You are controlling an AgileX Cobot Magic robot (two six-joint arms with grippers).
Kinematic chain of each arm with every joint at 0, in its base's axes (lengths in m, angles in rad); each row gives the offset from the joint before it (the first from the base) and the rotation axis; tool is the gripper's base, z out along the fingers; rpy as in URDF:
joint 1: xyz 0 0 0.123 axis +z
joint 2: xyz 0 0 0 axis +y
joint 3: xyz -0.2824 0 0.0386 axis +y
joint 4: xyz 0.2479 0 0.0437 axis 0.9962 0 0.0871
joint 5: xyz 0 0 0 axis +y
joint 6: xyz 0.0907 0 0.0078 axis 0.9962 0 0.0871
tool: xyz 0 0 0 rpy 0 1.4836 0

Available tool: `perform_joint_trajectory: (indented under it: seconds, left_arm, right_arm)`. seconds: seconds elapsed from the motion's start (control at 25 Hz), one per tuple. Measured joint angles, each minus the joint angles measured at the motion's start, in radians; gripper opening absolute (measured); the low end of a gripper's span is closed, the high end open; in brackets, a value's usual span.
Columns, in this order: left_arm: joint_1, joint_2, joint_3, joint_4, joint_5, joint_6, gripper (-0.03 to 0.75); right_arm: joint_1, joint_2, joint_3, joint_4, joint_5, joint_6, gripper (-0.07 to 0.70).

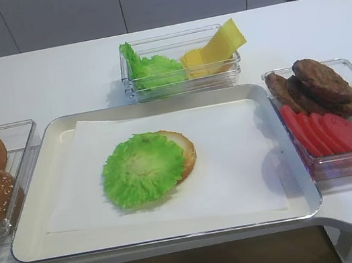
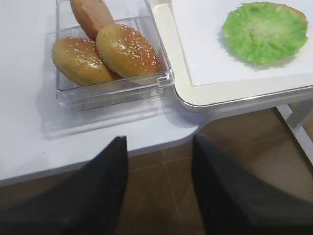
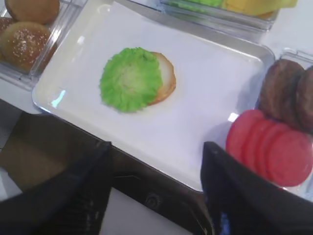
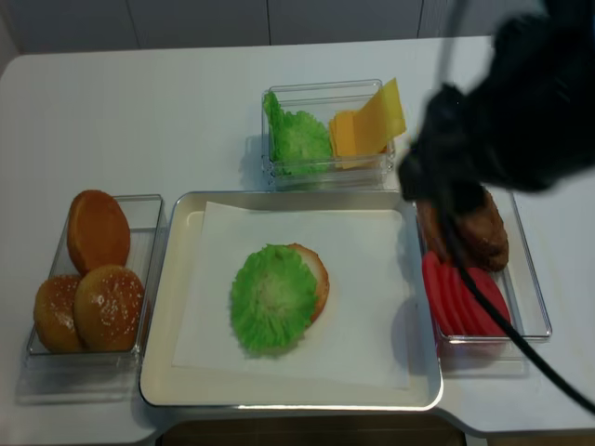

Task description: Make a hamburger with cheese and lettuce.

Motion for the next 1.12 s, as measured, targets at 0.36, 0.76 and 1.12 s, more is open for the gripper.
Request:
perform_joint_trajectory:
  seconds: [0.36,0.76,1.12]
  left_arm:
    - [0.000,0.000,0.000,0.000,0.000,0.000,0.324]
    - [0.000,0.000,0.000,0.000,0.000,0.000,0.324]
    - [0.000,0.000,0.000,0.000,0.000,0.000,0.324]
  right_arm:
    - [0.000,-0.341,0.241,-0.007,0.008,0.000,0.444]
    - [-0.004,-0.596,0.525,-0.222,0.011,0.000,0.444]
    - [-0.187,-0.782,0.667,-0.228,0.011,-0.029,0.444]
